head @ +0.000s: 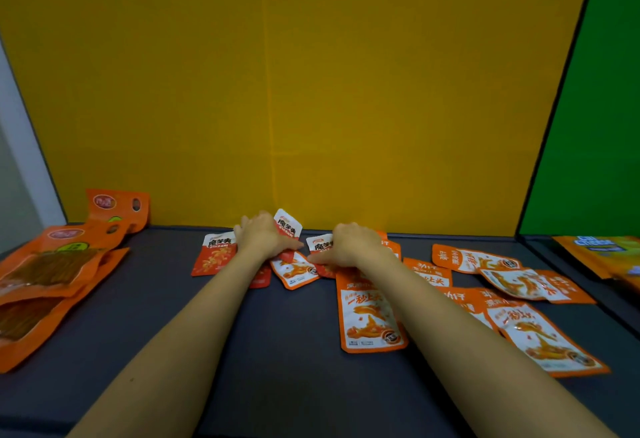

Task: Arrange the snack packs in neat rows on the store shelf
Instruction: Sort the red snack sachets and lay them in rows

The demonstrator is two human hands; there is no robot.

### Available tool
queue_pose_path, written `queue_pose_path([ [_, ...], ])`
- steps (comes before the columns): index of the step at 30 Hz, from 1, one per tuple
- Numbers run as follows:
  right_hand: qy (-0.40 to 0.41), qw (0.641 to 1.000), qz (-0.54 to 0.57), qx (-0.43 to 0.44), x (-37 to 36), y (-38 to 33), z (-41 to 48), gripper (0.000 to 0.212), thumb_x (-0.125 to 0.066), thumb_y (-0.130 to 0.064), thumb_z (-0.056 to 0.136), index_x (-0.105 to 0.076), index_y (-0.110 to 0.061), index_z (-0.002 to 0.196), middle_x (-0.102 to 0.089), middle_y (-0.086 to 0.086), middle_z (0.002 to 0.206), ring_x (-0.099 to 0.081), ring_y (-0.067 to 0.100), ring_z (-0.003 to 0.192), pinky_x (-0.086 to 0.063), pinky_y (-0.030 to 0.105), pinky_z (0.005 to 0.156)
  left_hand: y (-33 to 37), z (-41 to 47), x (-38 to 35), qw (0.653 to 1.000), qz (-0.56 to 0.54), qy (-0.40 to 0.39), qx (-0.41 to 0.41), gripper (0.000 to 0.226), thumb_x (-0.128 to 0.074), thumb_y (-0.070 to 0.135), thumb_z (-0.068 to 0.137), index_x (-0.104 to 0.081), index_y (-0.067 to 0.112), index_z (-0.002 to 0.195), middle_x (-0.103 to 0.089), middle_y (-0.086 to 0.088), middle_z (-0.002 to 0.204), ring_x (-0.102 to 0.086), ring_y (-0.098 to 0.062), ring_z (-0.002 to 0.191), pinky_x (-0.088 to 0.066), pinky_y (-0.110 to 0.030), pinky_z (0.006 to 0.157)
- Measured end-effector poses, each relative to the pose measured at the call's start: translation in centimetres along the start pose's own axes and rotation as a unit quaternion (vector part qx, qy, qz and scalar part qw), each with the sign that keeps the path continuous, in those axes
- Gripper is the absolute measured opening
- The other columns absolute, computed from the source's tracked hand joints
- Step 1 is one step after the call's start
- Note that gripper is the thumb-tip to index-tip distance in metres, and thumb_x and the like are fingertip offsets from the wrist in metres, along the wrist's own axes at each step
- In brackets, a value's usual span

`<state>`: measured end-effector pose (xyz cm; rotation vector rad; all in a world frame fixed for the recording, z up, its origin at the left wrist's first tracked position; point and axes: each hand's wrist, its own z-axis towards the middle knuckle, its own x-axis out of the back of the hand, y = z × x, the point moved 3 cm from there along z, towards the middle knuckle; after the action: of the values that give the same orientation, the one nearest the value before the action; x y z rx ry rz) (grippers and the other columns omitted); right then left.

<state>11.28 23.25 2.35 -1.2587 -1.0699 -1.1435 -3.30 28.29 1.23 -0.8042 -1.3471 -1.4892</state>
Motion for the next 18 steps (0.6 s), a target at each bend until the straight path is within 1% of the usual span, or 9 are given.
queue_pose_path([
  [2,-0.019,0.999,0.041,-0.011,0.0,0.0,0.3,0.062,-0.062,-0.060,0.076,-0.056,-0.010,0.112,-0.060,0.009,0.119,-0.058,0.027,0.108,-0.041,0.032,0.073,0.1,-0.4,0.3,0.998,-0.050,0.016,-0.017,0.059,-0.075,0.045,0.069,-0.052,0.008,0.110,-0.060,-0.010,0.117,-0.054,-0.029,0.110,-0.041,-0.034,0.082],
  [4,-0.029,0.997,0.072,-0.015,-0.2,0.0,0.6,0.062,-0.065,-0.057,0.075,-0.056,-0.009,0.113,-0.060,0.010,0.120,-0.058,0.028,0.108,-0.041,0.032,0.073,0.0,-0.6,1.2,0.991,-0.129,0.034,-0.023,0.045,-0.075,0.034,0.073,-0.055,0.008,0.104,-0.064,-0.010,0.109,-0.061,-0.029,0.100,-0.045,-0.033,0.069],
  [6,-0.017,0.997,0.070,-0.014,-0.3,-0.1,0.7,0.063,-0.064,-0.057,0.075,-0.055,-0.008,0.115,-0.059,0.011,0.122,-0.057,0.029,0.110,-0.041,0.034,0.077,-0.7,-0.5,2.9,0.967,-0.247,0.063,-0.012,0.040,-0.074,0.026,0.076,-0.060,0.006,0.108,-0.066,-0.014,0.111,-0.062,-0.030,0.101,-0.048,-0.036,0.076],
  [8,0.012,0.999,0.049,-0.011,-0.3,-0.2,0.6,0.065,-0.062,-0.058,0.077,-0.052,-0.008,0.118,-0.057,0.010,0.125,-0.054,0.028,0.114,-0.041,0.035,0.086,-2.5,-0.4,4.7,0.927,-0.366,0.078,0.025,0.037,-0.072,0.021,0.078,-0.063,0.004,0.110,-0.066,-0.015,0.113,-0.062,-0.030,0.103,-0.049,-0.039,0.085],
  [10,0.041,0.998,0.037,-0.006,-0.4,-0.3,0.6,0.066,-0.060,-0.057,0.079,-0.047,-0.008,0.122,-0.055,0.009,0.127,-0.051,0.027,0.118,-0.038,0.035,0.094,-5.2,-0.5,5.8,0.901,-0.419,0.077,0.074,0.033,-0.072,0.019,0.078,-0.064,0.003,0.107,-0.067,-0.015,0.109,-0.063,-0.029,0.099,-0.049,-0.038,0.085],
  [11,0.052,0.998,0.035,-0.004,-0.4,-0.4,0.7,0.067,-0.059,-0.057,0.080,-0.045,-0.008,0.123,-0.055,0.009,0.127,-0.051,0.027,0.119,-0.036,0.036,0.096,-6.6,-0.8,5.9,0.901,-0.418,0.069,0.094,0.031,-0.073,0.017,0.077,-0.066,0.003,0.104,-0.067,-0.016,0.107,-0.064,-0.029,0.095,-0.050,-0.038,0.086],
  [15,0.091,0.995,0.043,-0.003,-0.5,-0.8,0.9,0.062,-0.059,-0.054,0.081,-0.043,-0.009,0.120,-0.059,0.009,0.121,-0.053,0.027,0.115,-0.031,0.038,0.098,-10.6,-1.9,4.2,0.930,-0.341,-0.016,0.137,0.026,-0.077,0.016,0.072,-0.068,0.002,0.092,-0.070,-0.020,0.102,-0.066,-0.029,0.089,-0.052,-0.041,0.089],
  [17,0.126,0.991,0.050,-0.001,-0.1,-0.9,0.9,0.053,-0.057,-0.048,0.085,-0.042,-0.009,0.118,-0.061,0.010,0.118,-0.055,0.028,0.113,-0.030,0.038,0.096,-11.2,-2.2,3.7,0.950,-0.279,-0.030,0.138,0.034,-0.076,0.023,0.073,-0.068,0.003,0.099,-0.068,-0.019,0.107,-0.065,-0.030,0.097,-0.050,-0.040,0.092],
  [18,0.143,0.988,0.054,0.002,0.1,-0.9,0.8,0.049,-0.056,-0.045,0.087,-0.042,-0.009,0.117,-0.062,0.011,0.117,-0.056,0.029,0.112,-0.030,0.039,0.094,-11.2,-2.3,3.6,0.965,-0.221,-0.029,0.138,0.043,-0.075,0.031,0.074,-0.065,0.004,0.106,-0.065,-0.018,0.116,-0.060,-0.031,0.107,-0.047,-0.040,0.096],
])
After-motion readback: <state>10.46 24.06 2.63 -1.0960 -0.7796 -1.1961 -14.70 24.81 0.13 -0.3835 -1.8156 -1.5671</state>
